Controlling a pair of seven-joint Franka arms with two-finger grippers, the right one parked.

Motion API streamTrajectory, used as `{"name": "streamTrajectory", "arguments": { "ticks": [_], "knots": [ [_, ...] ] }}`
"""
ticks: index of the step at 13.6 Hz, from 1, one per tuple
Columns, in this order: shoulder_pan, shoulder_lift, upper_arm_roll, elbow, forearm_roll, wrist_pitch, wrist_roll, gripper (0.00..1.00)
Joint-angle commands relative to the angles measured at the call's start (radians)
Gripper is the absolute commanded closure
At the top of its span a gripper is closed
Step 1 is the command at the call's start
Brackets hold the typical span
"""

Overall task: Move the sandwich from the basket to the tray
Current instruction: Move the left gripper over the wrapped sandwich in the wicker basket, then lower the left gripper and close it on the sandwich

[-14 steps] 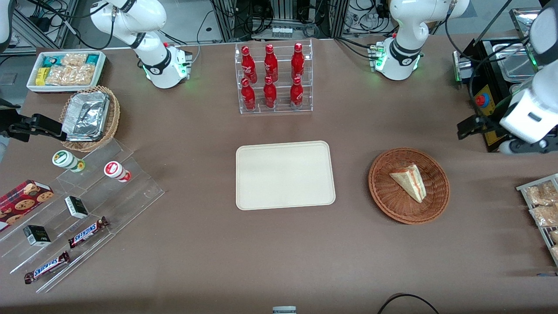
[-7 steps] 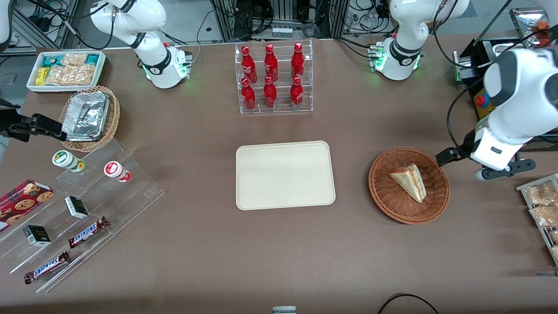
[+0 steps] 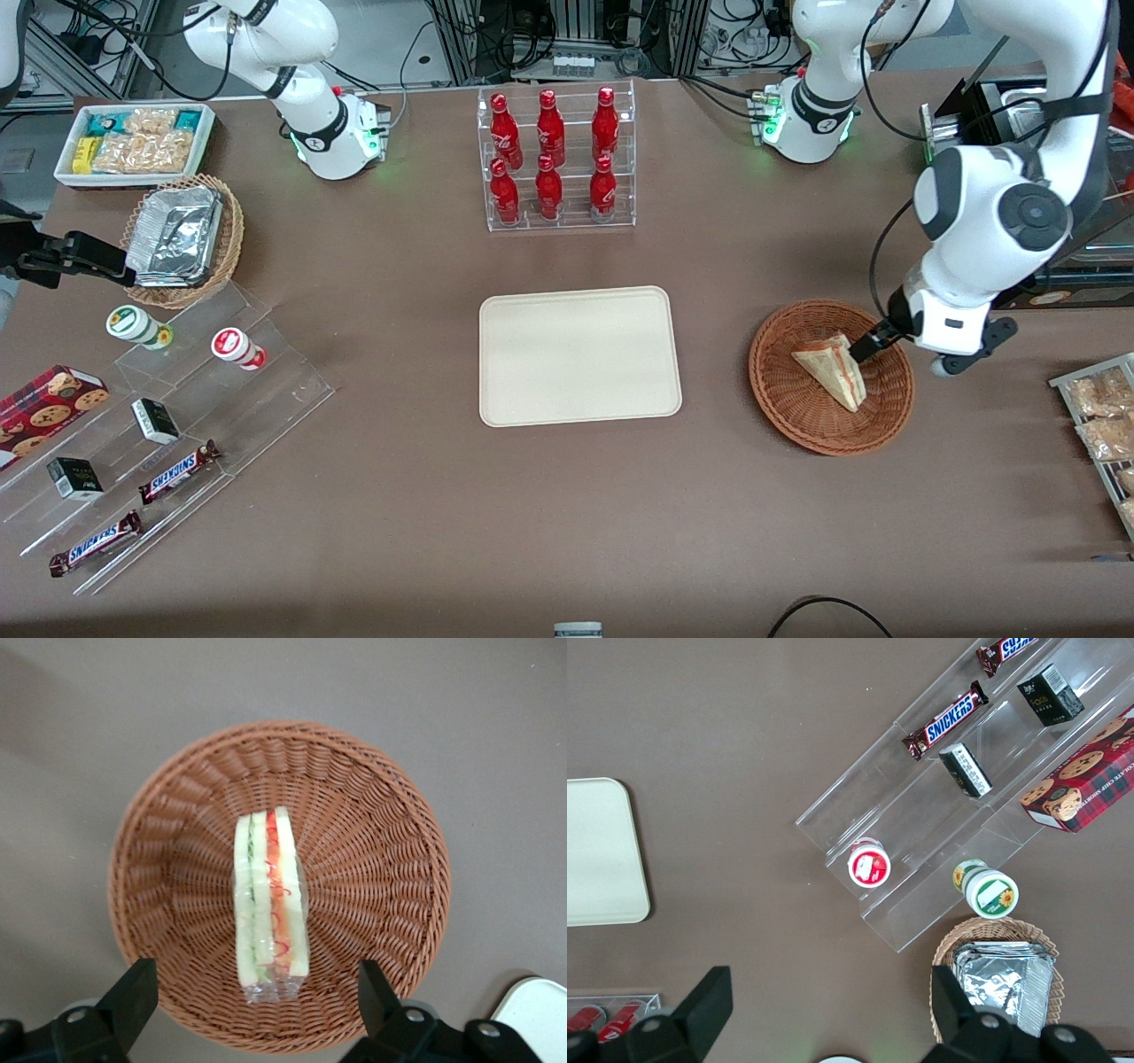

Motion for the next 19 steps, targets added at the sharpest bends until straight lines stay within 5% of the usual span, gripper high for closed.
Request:
{"name": "streamTrajectory", "arguments": {
  "ticks": [1, 19],
  "knots": [
    [-0.004, 0.023, -0.002, -0.024, 0.007, 0.049, -0.033, 0.0],
    [-0.007, 0.175, -0.003, -0.088, 0.008, 0.25, -0.062, 0.0]
  ]
}}
